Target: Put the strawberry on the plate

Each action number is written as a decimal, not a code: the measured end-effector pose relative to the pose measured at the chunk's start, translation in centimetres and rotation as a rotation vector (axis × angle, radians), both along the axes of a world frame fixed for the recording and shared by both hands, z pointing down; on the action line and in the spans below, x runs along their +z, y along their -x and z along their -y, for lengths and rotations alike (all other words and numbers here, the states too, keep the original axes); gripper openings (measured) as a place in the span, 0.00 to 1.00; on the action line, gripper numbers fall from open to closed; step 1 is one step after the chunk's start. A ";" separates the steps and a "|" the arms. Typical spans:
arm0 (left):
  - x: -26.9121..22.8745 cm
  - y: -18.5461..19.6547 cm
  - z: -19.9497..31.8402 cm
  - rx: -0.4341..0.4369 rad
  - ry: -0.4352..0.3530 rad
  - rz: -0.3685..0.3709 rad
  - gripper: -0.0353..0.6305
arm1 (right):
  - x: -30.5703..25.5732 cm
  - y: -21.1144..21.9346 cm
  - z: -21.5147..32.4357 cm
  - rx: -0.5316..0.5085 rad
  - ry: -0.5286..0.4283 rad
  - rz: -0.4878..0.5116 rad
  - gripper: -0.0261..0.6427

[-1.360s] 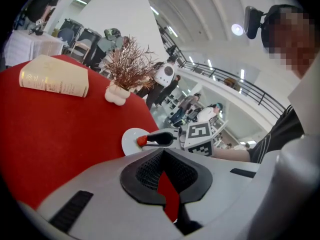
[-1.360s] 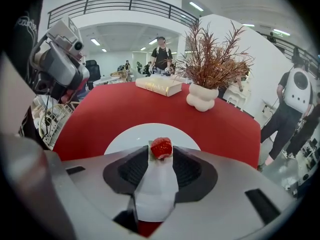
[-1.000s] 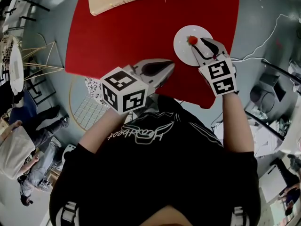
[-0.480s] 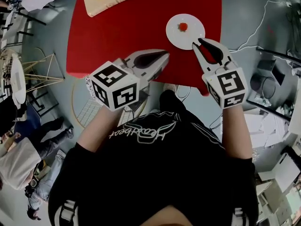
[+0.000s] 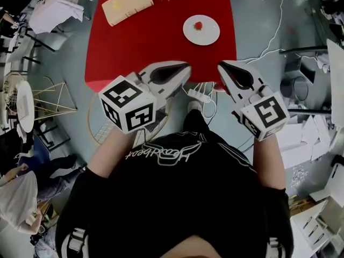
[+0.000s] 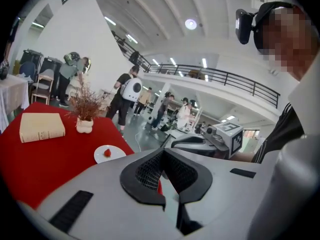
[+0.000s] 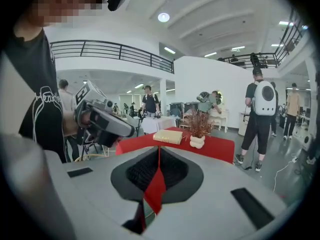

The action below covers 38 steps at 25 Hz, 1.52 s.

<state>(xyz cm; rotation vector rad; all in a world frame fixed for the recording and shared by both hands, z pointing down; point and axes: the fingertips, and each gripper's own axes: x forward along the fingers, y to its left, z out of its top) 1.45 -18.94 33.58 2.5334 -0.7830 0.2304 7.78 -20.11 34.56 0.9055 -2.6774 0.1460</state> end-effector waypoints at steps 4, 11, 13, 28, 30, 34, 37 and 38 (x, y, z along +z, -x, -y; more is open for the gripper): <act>-2.0 0.2 -4.3 0.019 -0.040 -0.009 0.06 | -2.9 0.5 -5.3 0.002 -0.042 0.040 0.05; -5.4 1.6 -11.7 0.052 -0.121 -0.013 0.06 | -7.1 1.7 -13.9 0.008 -0.059 0.164 0.05; -6.1 1.9 -13.6 0.062 -0.138 -0.018 0.06 | -7.7 2.2 -16.2 0.012 -0.059 0.187 0.05; -5.6 2.8 -21.1 0.101 -0.164 -0.029 0.06 | -7.4 3.0 -24.2 0.098 -0.007 0.270 0.05; -4.8 2.4 -21.6 0.106 -0.156 -0.016 0.06 | -6.9 3.1 -24.9 0.105 0.012 0.281 0.05; -4.5 2.0 -22.3 0.129 -0.146 -0.024 0.06 | -5.8 3.2 -25.7 0.129 0.033 0.273 0.05; -4.5 1.6 -22.5 0.133 -0.148 -0.027 0.06 | -5.5 2.5 -25.8 0.146 0.045 0.269 0.05; -4.4 1.3 -22.6 0.137 -0.147 -0.028 0.06 | -5.3 2.3 -25.9 0.150 0.048 0.268 0.05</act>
